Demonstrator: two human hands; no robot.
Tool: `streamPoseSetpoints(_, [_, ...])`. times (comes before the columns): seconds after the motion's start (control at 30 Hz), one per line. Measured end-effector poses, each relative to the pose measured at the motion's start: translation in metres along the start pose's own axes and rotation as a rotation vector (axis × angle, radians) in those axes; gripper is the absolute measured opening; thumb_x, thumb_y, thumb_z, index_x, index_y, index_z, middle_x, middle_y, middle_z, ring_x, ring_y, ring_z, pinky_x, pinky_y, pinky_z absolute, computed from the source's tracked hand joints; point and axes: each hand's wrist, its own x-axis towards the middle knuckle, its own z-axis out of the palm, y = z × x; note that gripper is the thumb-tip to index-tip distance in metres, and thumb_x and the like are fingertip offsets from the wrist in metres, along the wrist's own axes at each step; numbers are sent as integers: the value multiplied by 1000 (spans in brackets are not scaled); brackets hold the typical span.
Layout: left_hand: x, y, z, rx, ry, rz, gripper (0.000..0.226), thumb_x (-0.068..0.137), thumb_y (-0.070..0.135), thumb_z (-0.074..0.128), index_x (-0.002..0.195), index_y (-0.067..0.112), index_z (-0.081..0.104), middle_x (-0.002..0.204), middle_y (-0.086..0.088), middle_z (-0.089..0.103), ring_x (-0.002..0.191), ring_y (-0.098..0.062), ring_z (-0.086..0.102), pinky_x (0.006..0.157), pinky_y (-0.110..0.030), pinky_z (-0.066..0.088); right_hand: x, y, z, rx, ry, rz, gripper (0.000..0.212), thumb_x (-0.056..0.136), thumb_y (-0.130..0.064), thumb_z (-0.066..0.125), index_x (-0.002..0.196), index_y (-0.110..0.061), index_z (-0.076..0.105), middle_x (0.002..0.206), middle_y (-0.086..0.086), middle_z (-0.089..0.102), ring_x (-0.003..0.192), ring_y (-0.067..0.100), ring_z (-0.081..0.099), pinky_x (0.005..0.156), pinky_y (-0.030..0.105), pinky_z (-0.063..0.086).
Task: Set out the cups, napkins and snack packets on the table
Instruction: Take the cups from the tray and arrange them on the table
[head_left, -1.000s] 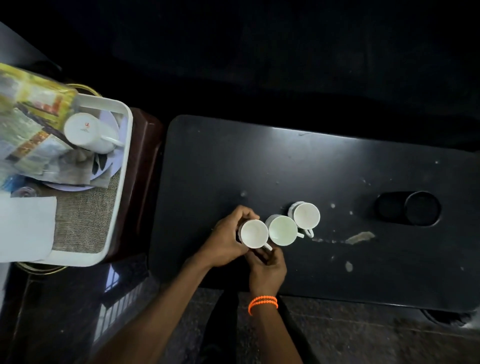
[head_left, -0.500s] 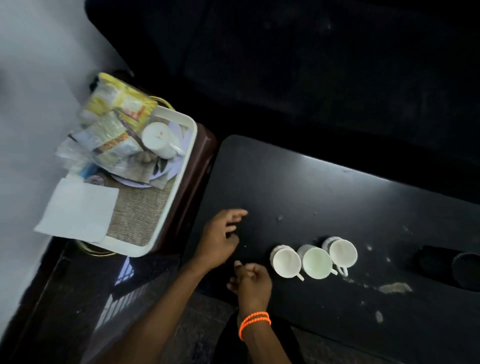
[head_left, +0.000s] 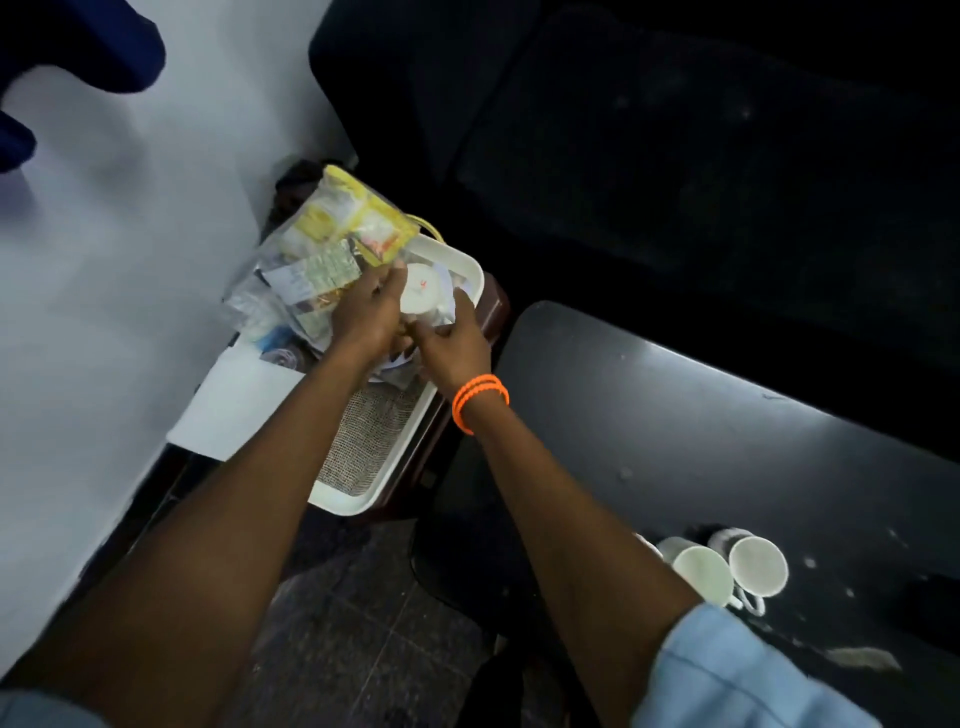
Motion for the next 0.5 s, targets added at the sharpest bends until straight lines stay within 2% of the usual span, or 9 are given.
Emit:
streamPoseSetpoints(0.03, [1,1,0,-57,2,-37,44,104,60,47,128,28,65,116,-13,75,92,-30,77,77,-45,67,7,-2,1,-37,-17,23,69,95,-36,64,157,-23,35,128,13,70,115,31,68,98,43,57])
streamPoseSetpoints(0.1, [1,3,0,-199,17,-99,40,103,61,47,117,28,64,110,-12,76,84,-28,76,72,-42,67,13,-2,1,-65,-19,45,63,96,-42,63,152,-22,44,136,14,66,120,34,65,100,47,56])
streamPoseSetpoints(0.2, [-2,-2,1,-388,48,-128,38,104,56,53,116,21,62,112,-12,75,92,-29,78,66,-42,66,7,4,-3,77,-20,71,56,95,-50,64,144,-27,53,128,14,69,114,35,69,98,53,57])
streamPoseSetpoints(0.3, [-13,-17,0,-515,54,-130,29,100,42,67,100,14,60,113,-14,73,102,-30,76,70,-45,66,0,7,-16,262,-62,54,37,96,-49,64,126,-27,64,118,13,72,102,34,73,83,52,63])
streamPoseSetpoints(0.37, [-20,-25,1,-595,-22,-101,26,97,27,74,104,10,55,119,-18,70,105,-30,76,76,-46,66,-5,6,-31,387,-76,28,27,98,-41,64,115,-20,66,110,8,72,95,28,74,69,39,64])
streamPoseSetpoints(0.4, [-25,-28,2,-651,-83,-80,28,95,19,75,110,9,53,123,-18,69,107,-29,76,81,-47,66,-7,6,-40,413,-85,14,23,98,-37,65,112,-18,65,107,6,70,93,25,72,67,35,61])
streamPoseSetpoints(0.47, [-36,-31,9,-736,-233,-61,36,89,8,77,119,8,57,127,-14,69,113,-27,74,87,-42,65,-12,14,-63,390,-123,-17,19,97,-31,68,113,-22,61,105,4,69,93,20,70,72,35,59])
streamPoseSetpoints(0.5, [-42,-32,13,-742,-317,-69,42,84,6,78,122,7,62,127,-13,70,114,-27,73,86,-37,65,-15,19,-77,368,-156,-23,25,96,-28,69,118,-25,57,104,3,71,94,19,70,75,38,60])
